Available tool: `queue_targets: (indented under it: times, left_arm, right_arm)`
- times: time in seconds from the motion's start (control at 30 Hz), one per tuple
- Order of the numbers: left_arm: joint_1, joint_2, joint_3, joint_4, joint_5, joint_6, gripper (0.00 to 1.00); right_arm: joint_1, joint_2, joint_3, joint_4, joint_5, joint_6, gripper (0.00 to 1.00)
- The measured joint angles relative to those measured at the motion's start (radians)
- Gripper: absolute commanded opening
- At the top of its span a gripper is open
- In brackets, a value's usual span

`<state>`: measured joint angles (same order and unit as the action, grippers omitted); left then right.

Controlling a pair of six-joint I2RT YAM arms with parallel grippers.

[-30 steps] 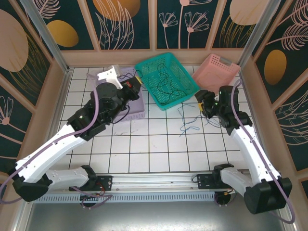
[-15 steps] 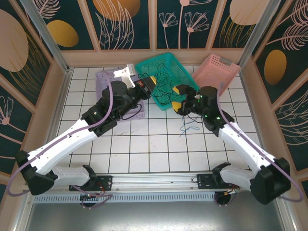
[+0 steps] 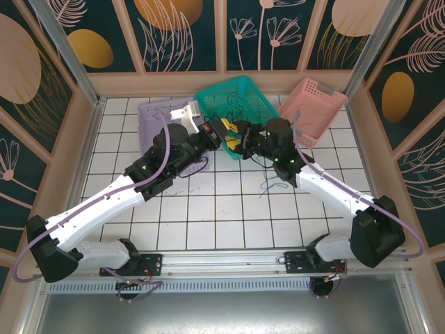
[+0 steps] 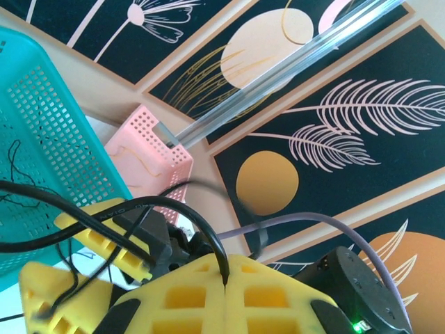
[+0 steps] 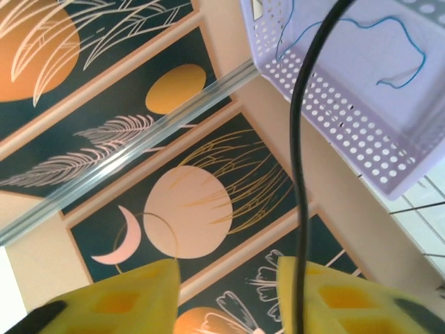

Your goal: Untangle the cables

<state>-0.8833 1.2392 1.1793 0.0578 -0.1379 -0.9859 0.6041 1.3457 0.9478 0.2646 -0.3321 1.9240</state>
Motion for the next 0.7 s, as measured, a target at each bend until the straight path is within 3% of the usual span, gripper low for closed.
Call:
queue_targets:
  times: [0.13,0.33,0.7]
  left_arm:
    - [0.0,-0.014,-0.015,0.01,0.008,-0.007,0.0]
    - [0.0,-0.044,-0.034,0.019,0.041,-0.01,0.0]
    - [0.001,-0.091,-0.137,-0.09,0.159,0.076,0.0]
  right_arm:
    - [-0.004,0.006,0.0,0.018,0.01,0.003,0.01]
    - [-0.083,0.0,0.001,-0.03,0.021,-0.091,0.0]
    - [-0.484,-0.019,0.247,-0.293,0.016,-0.655,0.0]
